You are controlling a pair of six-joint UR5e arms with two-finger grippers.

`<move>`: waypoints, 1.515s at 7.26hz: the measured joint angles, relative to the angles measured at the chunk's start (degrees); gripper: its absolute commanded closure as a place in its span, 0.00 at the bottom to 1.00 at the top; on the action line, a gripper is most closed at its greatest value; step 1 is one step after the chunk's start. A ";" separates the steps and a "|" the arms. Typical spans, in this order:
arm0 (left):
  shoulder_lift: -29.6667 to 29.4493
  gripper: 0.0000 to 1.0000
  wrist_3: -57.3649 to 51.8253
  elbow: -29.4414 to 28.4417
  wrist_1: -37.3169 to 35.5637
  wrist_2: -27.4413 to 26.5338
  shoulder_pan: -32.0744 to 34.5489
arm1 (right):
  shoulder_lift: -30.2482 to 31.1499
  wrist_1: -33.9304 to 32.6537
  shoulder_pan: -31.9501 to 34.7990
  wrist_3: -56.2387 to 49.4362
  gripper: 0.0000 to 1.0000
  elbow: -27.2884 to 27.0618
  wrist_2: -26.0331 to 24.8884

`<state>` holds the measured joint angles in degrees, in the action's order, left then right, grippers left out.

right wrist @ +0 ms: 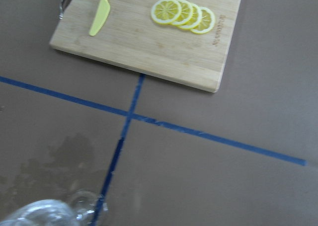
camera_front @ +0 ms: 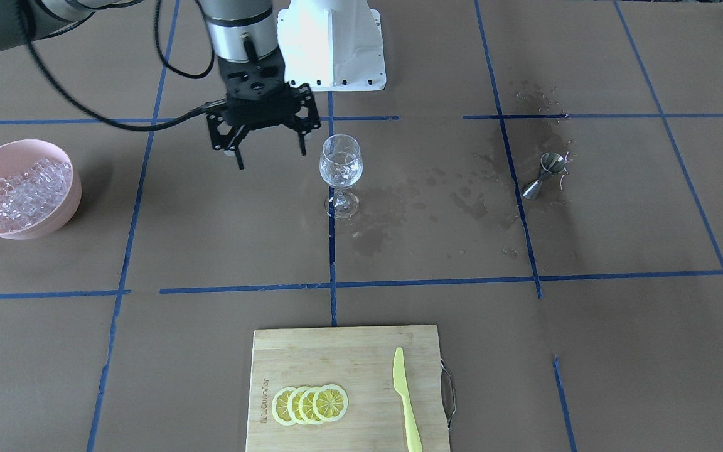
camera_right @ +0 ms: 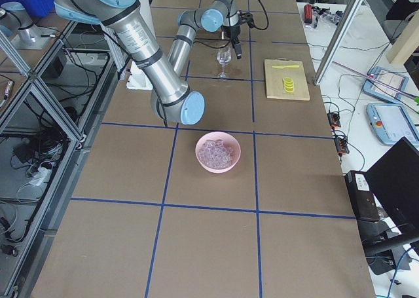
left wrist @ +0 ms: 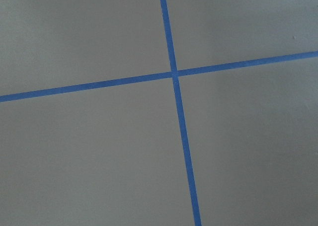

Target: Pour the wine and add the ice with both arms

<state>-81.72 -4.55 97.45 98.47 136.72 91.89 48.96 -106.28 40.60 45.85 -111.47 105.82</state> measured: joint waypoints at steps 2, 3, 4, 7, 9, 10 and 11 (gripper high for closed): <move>0.09 0.00 -0.02 0.26 -0.01 0.09 0.04 | 7.98 0.35 12.14 -18.12 0.00 -0.26 9.73; 0.11 0.00 -0.02 0.36 -0.01 0.10 0.03 | 12.56 0.37 17.74 -27.35 0.00 -0.15 13.02; 0.10 0.00 -0.02 0.45 0.01 0.06 0.02 | 16.83 0.38 22.42 -35.25 0.00 0.08 15.30; 0.10 0.00 0.05 0.64 -0.11 -0.12 0.00 | 31.78 3.66 32.52 -51.56 0.00 1.36 19.54; 0.08 0.00 0.06 0.66 -0.12 -0.12 -0.03 | 41.43 11.21 36.68 -52.99 0.00 6.44 20.98; 0.08 0.00 0.06 0.69 -0.12 -0.06 -0.04 | 43.48 14.96 38.49 -53.12 0.00 10.55 21.40; 0.07 0.00 0.06 0.71 -0.12 -0.01 -0.04 | 44.71 18.46 40.68 -53.14 0.00 13.75 22.17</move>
<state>-81.65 -4.48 98.16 98.35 136.72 91.85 93.67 -87.83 81.27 -7.29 -97.73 127.99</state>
